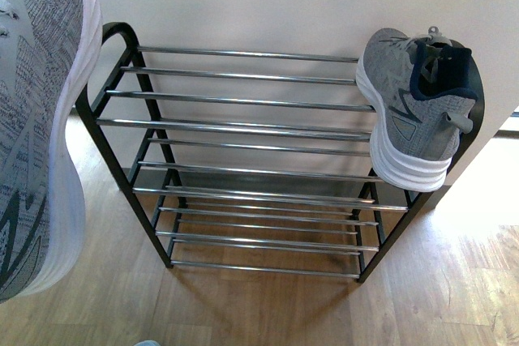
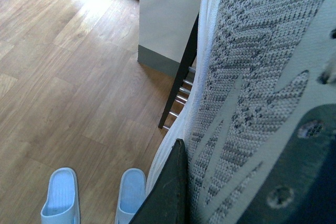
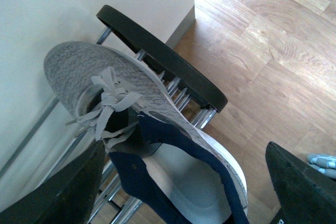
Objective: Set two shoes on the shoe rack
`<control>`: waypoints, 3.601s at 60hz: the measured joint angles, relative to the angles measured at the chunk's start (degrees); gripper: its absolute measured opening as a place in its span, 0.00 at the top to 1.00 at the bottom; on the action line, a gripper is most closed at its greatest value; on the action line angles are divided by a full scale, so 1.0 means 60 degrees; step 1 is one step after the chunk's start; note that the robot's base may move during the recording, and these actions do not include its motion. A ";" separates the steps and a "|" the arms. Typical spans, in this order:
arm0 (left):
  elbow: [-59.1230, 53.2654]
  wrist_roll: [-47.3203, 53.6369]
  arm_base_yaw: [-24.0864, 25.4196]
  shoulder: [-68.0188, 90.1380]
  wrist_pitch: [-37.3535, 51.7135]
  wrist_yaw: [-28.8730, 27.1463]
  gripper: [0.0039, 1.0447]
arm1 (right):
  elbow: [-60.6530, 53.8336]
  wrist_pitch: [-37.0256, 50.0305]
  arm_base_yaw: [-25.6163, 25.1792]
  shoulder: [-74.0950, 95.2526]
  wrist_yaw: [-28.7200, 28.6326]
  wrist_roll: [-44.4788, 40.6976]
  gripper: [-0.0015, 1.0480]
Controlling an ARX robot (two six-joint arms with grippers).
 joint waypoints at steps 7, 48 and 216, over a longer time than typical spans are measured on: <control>0.0000 0.0004 0.0000 0.0000 0.0000 -0.0004 0.98 | -0.0255 0.0525 -0.0193 -0.0769 -0.0499 -0.0605 0.09; 0.0000 -0.0004 0.0000 0.0000 0.0000 -0.0029 0.98 | -0.4980 0.7923 -0.0386 -0.4798 -0.3410 -0.6681 0.09; 0.0000 0.0007 0.0000 0.0000 0.0000 -0.0007 0.98 | -1.4393 0.6859 -0.1843 -1.7781 -0.5173 -1.1398 0.98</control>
